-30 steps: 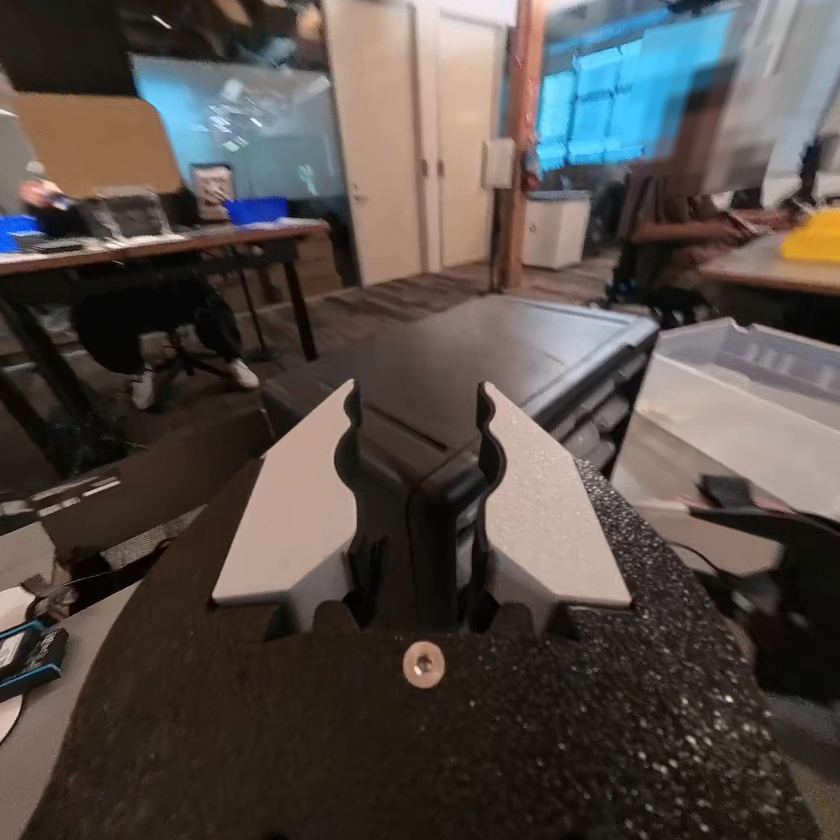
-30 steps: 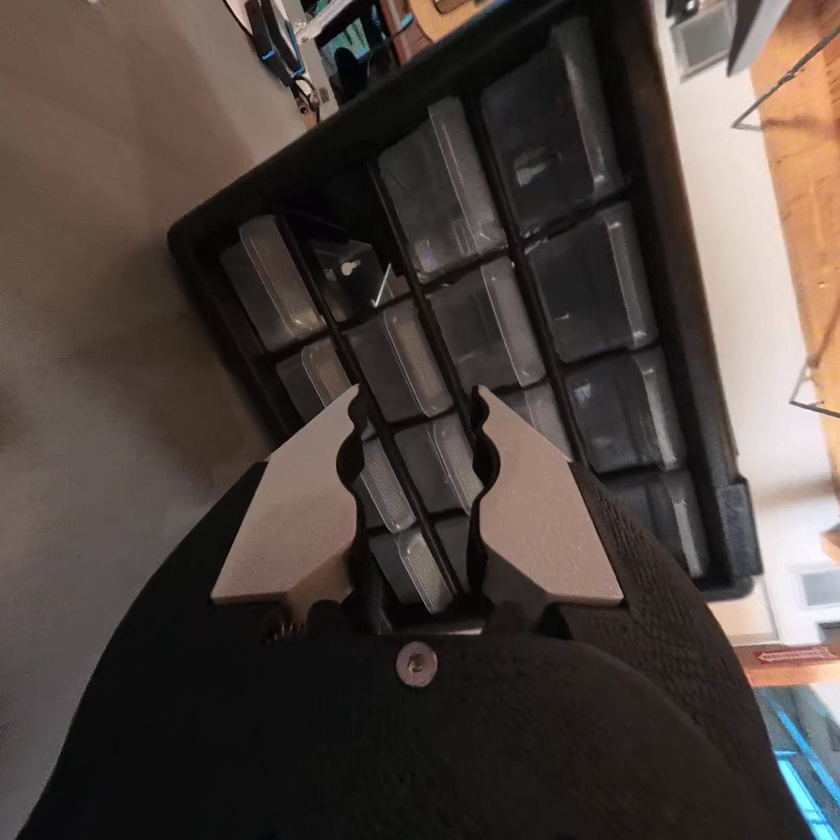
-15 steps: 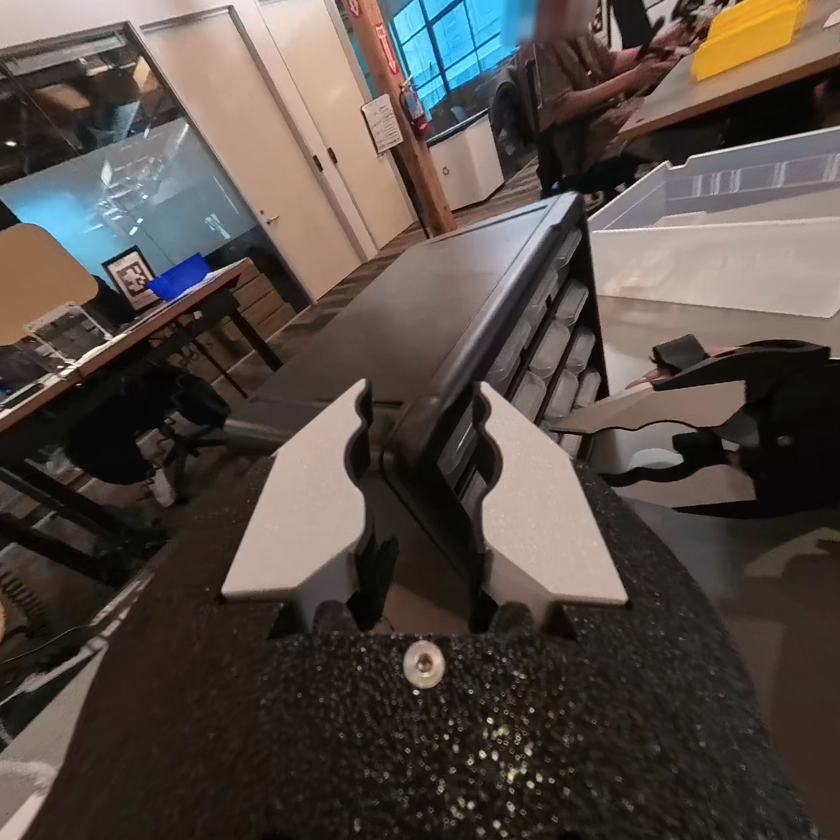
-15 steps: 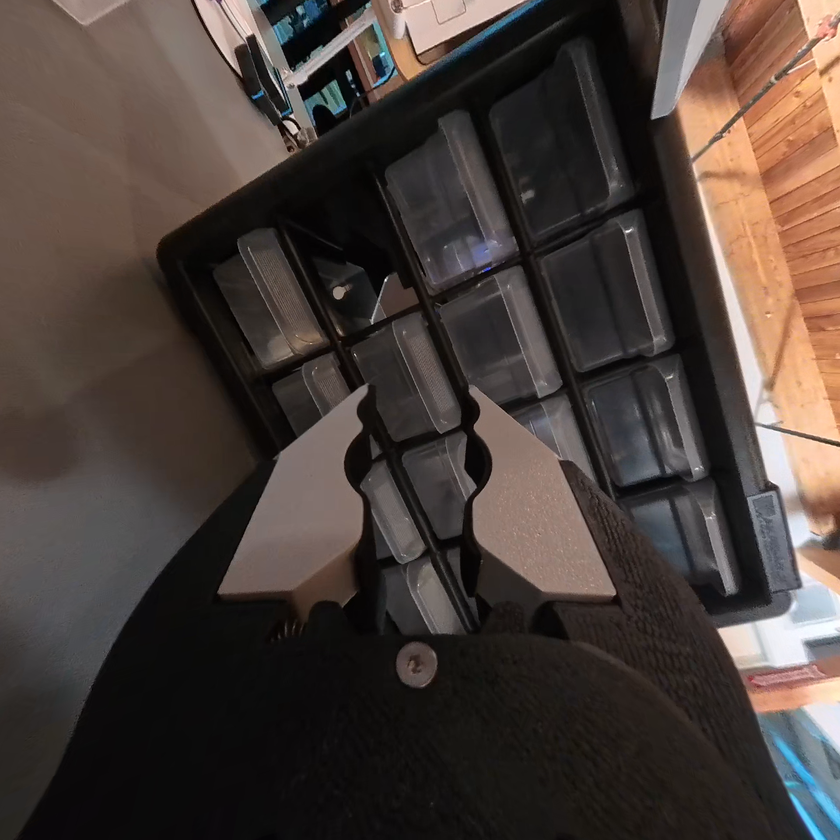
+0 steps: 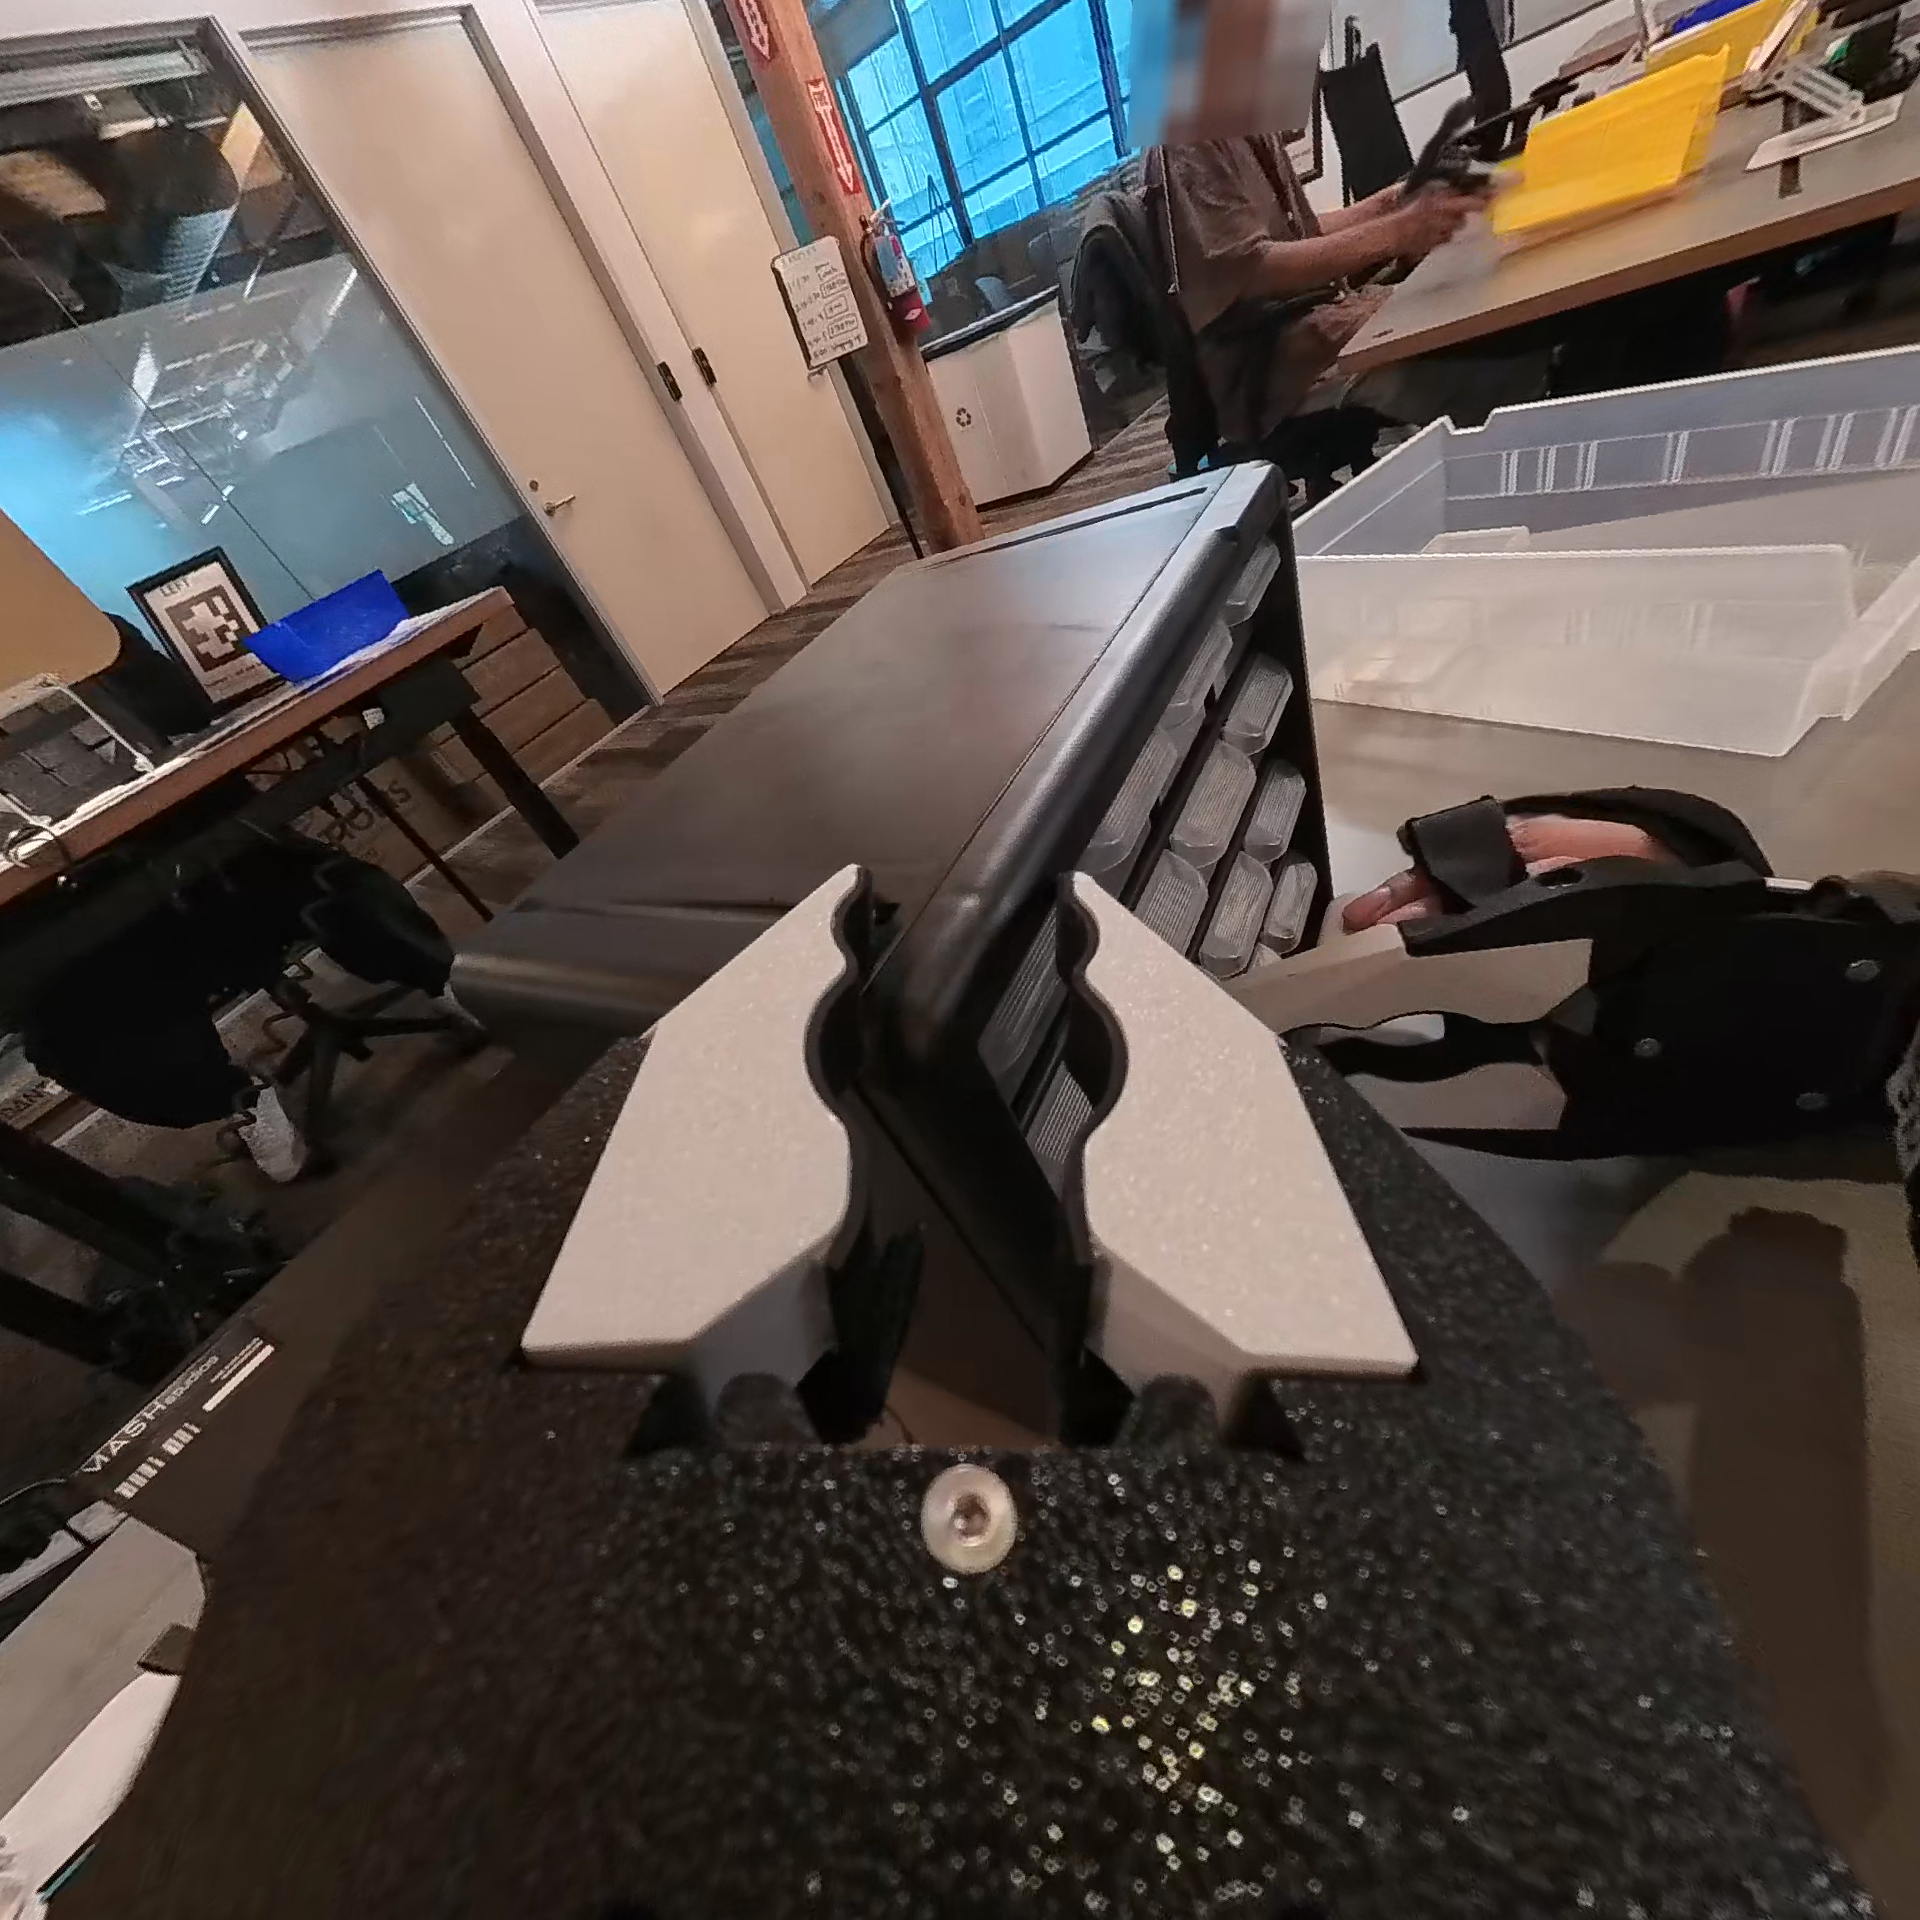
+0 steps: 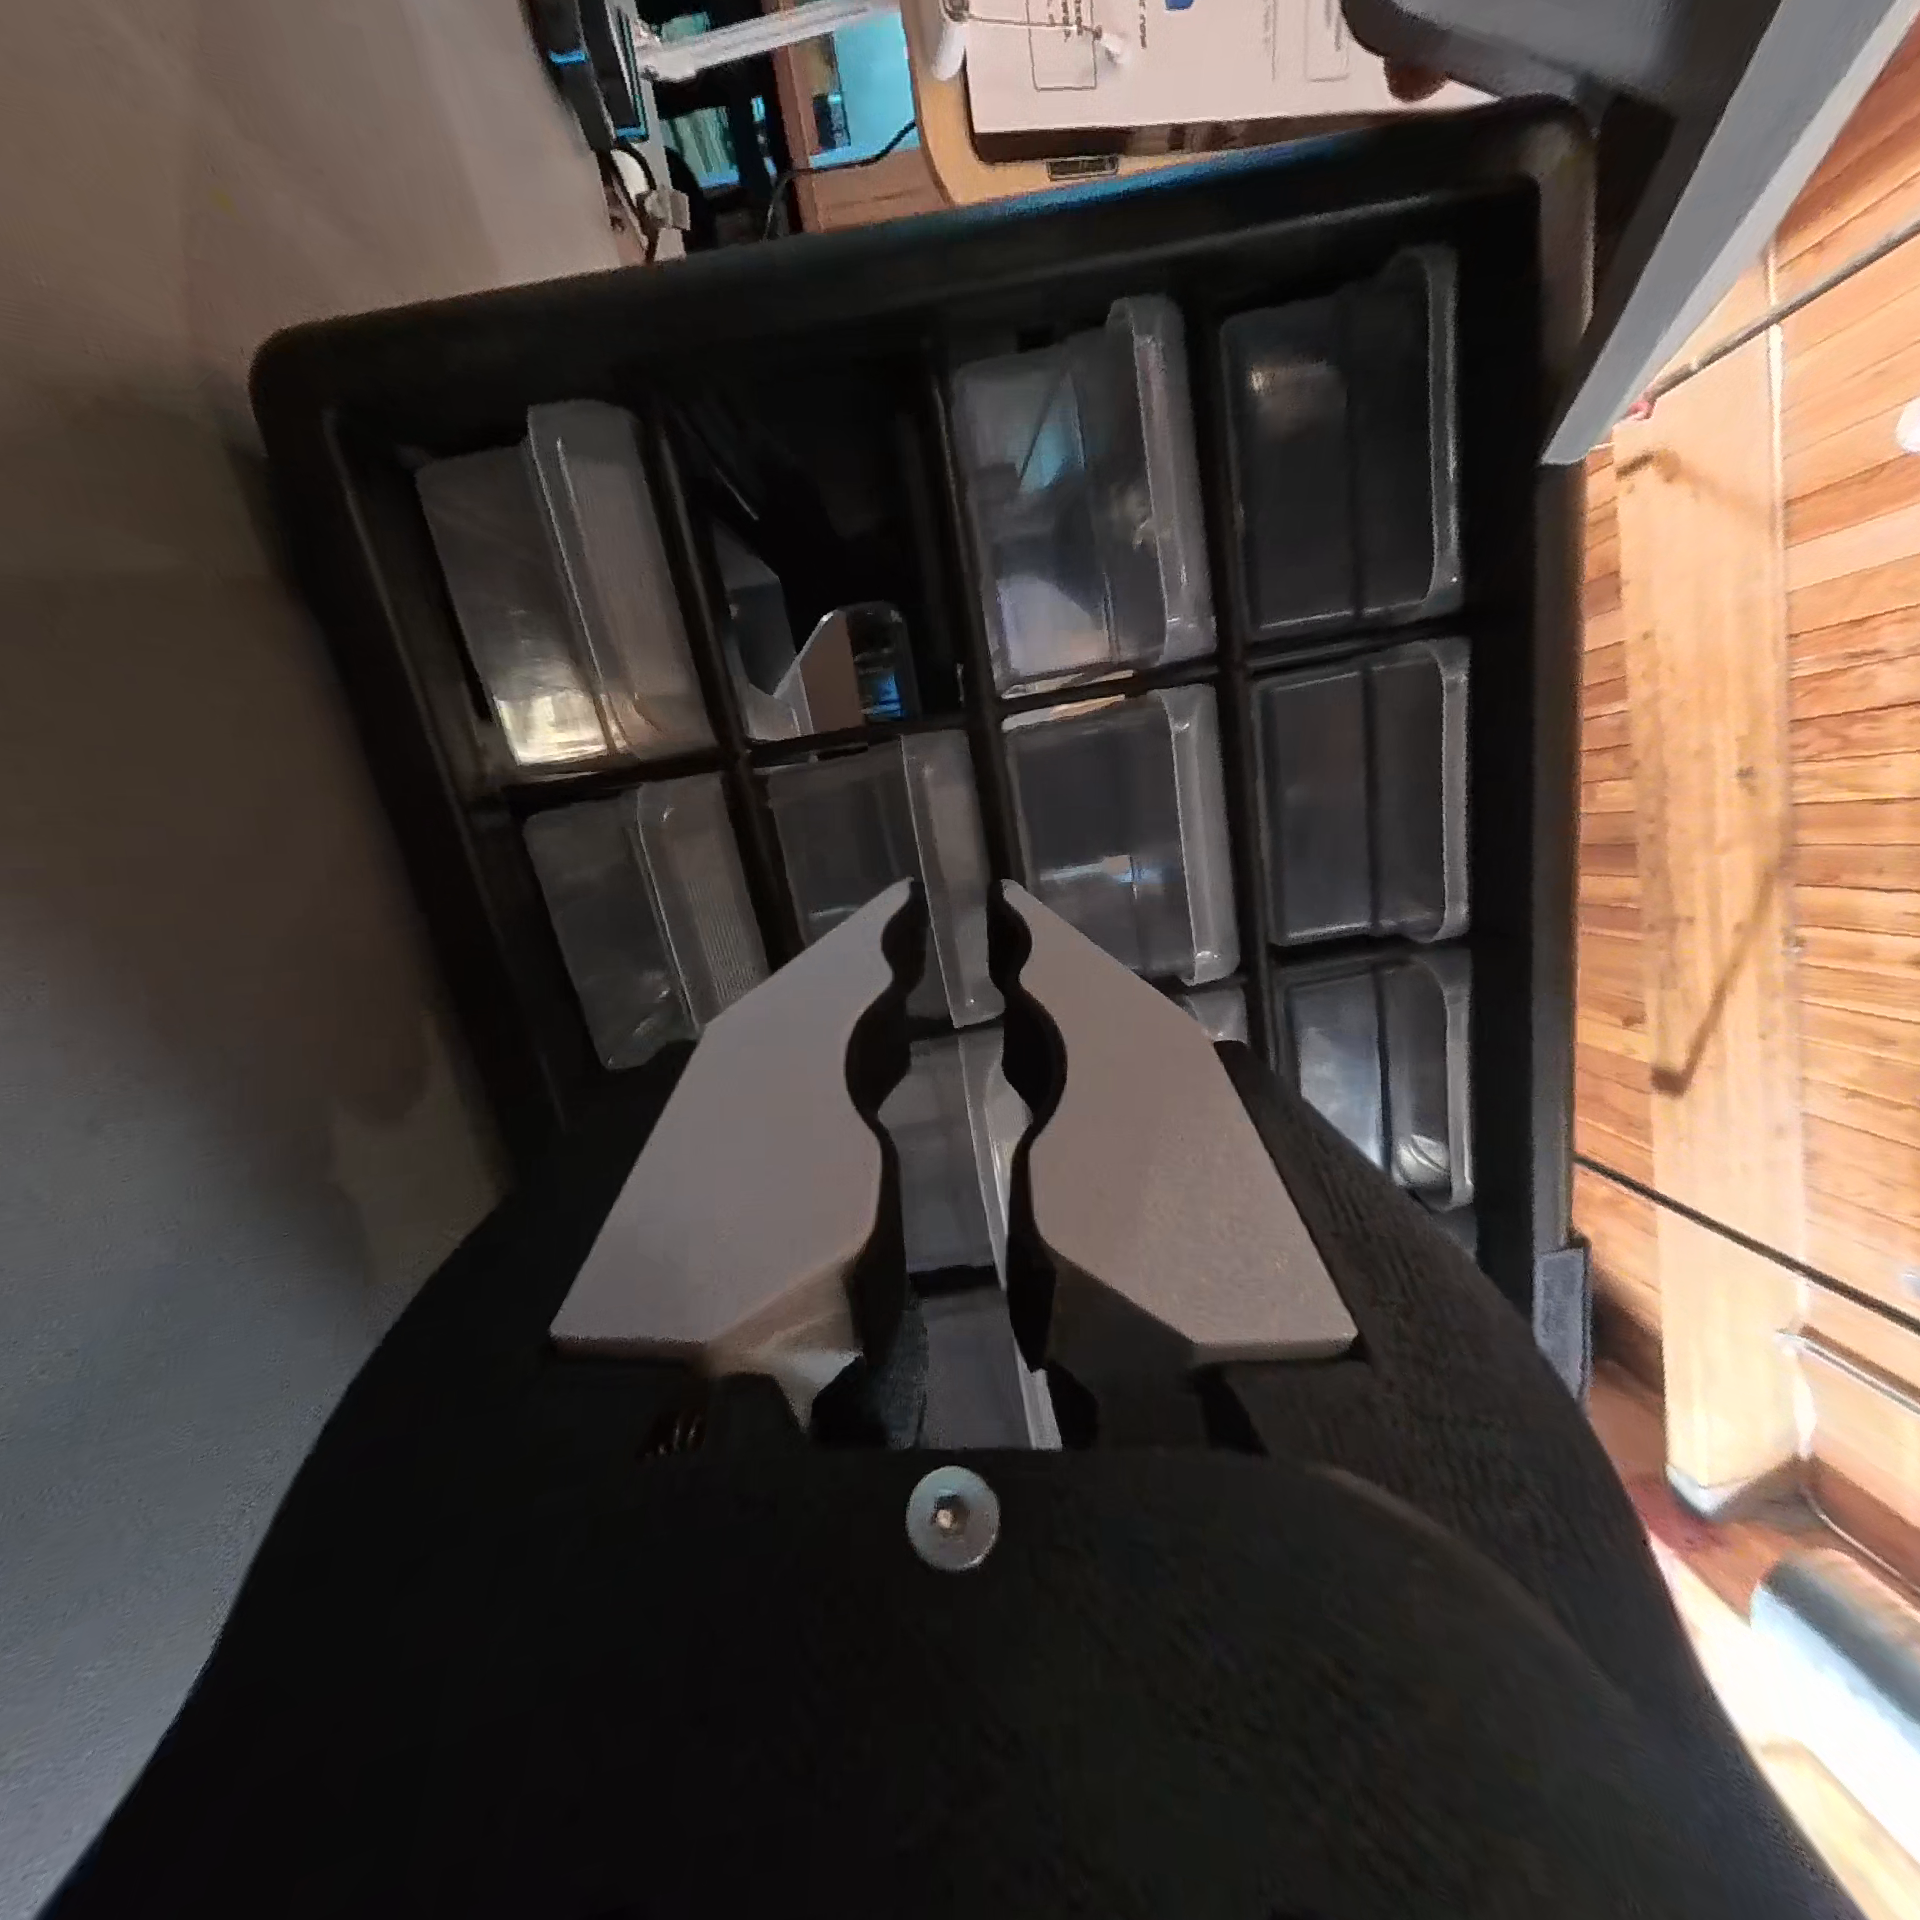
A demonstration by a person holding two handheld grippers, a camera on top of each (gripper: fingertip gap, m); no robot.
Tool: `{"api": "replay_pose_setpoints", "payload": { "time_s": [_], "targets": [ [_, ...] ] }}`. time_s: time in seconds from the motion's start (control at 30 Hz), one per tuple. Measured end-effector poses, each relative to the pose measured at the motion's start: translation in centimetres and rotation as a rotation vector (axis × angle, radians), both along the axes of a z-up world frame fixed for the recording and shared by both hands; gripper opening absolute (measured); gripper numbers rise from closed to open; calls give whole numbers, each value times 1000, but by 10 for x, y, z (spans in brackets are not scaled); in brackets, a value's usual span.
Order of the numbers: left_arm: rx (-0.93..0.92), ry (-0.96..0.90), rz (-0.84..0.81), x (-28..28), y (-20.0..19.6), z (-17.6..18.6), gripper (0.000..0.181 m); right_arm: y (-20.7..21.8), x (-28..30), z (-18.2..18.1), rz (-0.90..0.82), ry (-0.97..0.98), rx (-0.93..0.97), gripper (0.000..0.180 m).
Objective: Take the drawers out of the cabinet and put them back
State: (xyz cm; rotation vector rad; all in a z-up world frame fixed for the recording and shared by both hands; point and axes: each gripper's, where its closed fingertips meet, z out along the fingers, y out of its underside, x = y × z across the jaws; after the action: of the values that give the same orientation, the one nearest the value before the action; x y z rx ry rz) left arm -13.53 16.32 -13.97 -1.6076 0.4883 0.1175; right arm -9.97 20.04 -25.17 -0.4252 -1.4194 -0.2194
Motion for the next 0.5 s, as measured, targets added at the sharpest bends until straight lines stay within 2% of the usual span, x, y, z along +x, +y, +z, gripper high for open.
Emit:
{"api": "replay_pose_setpoints", "payload": {
  "time_s": [0.5],
  "targets": [
    [6,-32,-17,0,0,1,32,-28,30,-1,-31,-35,127,8]
  ]
}}
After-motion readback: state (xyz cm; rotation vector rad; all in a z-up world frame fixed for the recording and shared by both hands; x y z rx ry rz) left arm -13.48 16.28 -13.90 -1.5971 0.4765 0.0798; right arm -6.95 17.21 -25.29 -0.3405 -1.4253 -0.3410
